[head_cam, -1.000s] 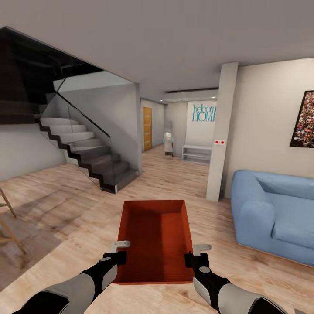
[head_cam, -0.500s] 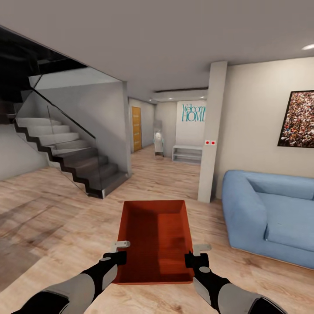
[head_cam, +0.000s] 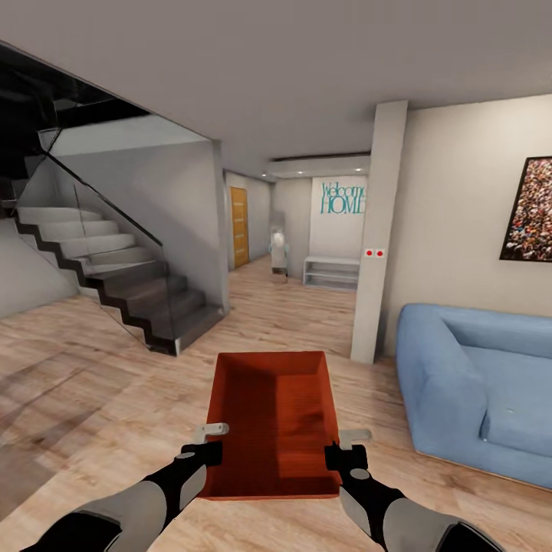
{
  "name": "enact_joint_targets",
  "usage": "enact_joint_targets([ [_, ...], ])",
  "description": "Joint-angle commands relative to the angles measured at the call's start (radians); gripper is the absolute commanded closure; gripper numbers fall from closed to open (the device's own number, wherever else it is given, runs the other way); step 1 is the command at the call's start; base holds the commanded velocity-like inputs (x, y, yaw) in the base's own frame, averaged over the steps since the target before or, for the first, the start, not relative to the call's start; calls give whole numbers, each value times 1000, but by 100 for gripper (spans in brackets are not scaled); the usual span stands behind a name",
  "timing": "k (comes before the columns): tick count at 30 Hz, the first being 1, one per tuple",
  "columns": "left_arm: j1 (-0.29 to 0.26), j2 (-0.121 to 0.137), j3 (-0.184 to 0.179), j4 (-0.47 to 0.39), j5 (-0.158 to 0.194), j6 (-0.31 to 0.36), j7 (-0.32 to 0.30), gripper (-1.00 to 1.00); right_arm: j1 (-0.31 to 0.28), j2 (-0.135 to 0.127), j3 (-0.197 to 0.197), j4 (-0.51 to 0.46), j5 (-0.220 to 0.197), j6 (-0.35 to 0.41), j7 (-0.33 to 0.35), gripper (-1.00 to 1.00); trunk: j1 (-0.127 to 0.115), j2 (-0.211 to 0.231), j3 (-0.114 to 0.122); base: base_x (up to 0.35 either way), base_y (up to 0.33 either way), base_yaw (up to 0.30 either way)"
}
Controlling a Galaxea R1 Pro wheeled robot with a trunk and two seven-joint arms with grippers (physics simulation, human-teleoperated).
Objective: Move the two storage containers from the living room to the garage. In the garage, place one container on the floor and stack the other container on top of it (either order is fine).
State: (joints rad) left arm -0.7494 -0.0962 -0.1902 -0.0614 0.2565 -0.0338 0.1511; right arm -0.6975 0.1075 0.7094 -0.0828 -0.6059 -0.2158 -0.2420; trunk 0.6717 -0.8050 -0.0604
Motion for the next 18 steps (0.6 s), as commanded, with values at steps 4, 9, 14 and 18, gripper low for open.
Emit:
enact_joint_targets([
  [4, -2, 3, 64, -3, -3, -5, 82, 100, 0, 0, 15, 0, -12, 3, 13, 100, 1, -1, -2, 326, 0, 0],
  [9, -2, 3, 64, -3, -3, -4, 82, 100, 0, 0, 15, 0, -12, 3, 13, 100, 1, -1, -2, 326, 0, 0],
  [14, -2, 4, 64, -3, -2, -3, 82, 100, 0, 0, 15, 0, -12, 3, 13, 100, 1, -1, -2, 326, 0, 0],
  [18, -2, 4, 64, -3, -2, -3, 82, 100, 1, 0, 15, 0, -12, 3, 13, 100, 1, -1, -2, 326, 0, 0],
])
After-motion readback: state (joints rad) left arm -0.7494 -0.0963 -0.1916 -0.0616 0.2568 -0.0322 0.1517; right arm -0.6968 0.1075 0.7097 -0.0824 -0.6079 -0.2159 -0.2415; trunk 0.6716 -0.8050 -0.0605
